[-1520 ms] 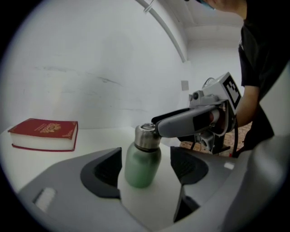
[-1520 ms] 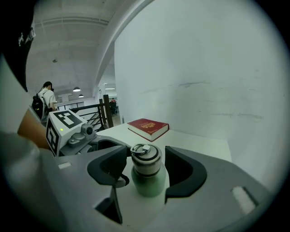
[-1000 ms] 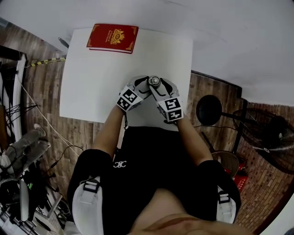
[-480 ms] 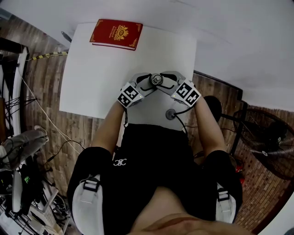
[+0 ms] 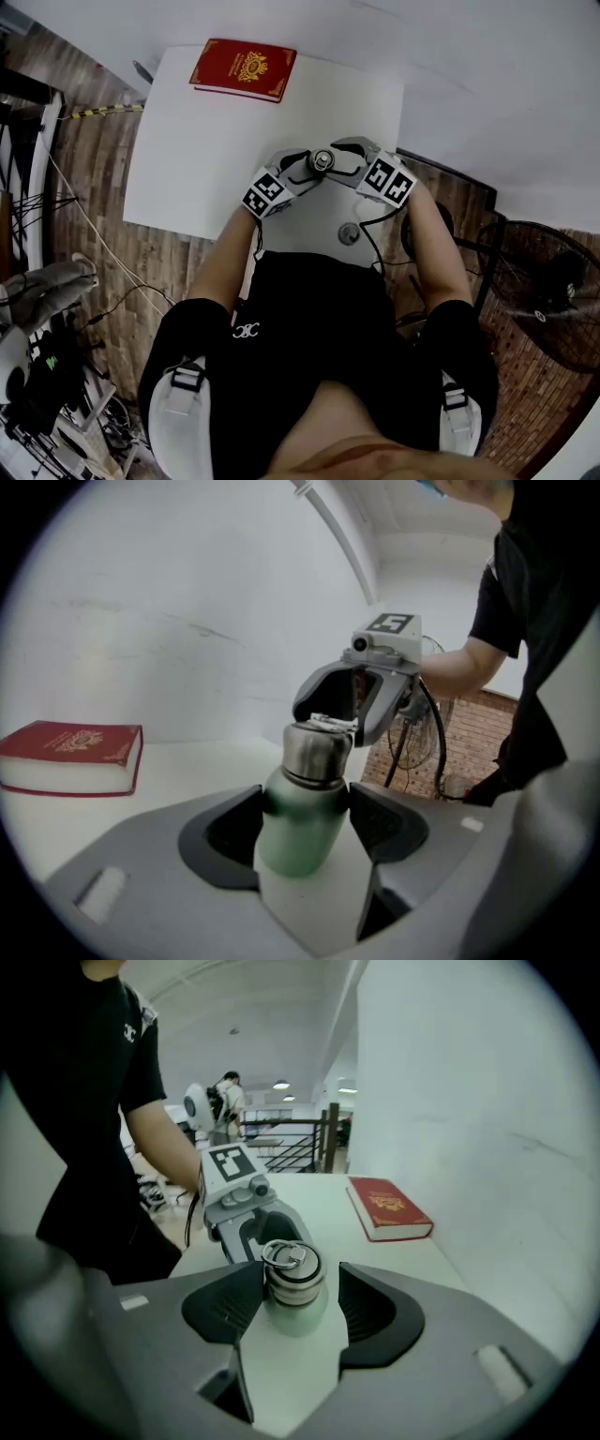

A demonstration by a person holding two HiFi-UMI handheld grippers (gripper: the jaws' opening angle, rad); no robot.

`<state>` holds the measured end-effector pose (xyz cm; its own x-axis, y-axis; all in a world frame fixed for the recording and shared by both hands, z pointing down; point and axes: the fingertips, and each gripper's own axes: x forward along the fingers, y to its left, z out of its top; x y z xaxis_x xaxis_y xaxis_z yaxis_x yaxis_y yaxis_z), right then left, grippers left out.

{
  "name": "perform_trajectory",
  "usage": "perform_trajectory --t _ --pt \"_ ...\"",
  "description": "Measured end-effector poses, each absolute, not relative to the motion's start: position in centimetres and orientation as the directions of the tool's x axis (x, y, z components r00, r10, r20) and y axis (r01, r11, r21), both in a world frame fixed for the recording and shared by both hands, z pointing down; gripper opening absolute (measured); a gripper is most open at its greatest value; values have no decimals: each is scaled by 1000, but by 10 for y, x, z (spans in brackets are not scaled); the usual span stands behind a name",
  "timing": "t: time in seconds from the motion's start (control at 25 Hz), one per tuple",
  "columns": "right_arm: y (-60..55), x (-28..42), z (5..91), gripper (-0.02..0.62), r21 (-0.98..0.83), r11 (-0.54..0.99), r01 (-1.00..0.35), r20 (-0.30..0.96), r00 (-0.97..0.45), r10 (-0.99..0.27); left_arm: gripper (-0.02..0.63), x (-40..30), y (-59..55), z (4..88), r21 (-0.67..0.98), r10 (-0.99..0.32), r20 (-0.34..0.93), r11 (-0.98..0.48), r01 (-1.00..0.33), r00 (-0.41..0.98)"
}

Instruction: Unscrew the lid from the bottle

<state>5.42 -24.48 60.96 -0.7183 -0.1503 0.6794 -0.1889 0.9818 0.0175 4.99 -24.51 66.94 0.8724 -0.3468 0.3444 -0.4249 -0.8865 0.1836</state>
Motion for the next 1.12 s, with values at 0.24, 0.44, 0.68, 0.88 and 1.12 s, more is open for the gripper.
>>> perform_trajectory --t 0.24,0.44,0.68,0.88,1.12 --pt "-230 79 576 232 -166 775 -609 396 -761 -514 341 49 -246 671 180 -361 342 -881 -437 868" --pt "-239 86 579 244 -249 499 -830 313 -557 -769 341 50 -245 671 180 -368 347 -877 -446 863" --pt "-251 57 593 310 -61 432 -900 342 -426 -838 341 51 -246 671 183 -378 348 -870 -457 858" --pt "-254 48 606 308 -119 389 -914 382 -403 -832 341 50 -245 671 183 -379 347 -870 -459 858" --pt "-252 52 609 255 -83 442 -893 390 -438 -810 341 50 -245 670 185 -371 342 -874 -450 863"
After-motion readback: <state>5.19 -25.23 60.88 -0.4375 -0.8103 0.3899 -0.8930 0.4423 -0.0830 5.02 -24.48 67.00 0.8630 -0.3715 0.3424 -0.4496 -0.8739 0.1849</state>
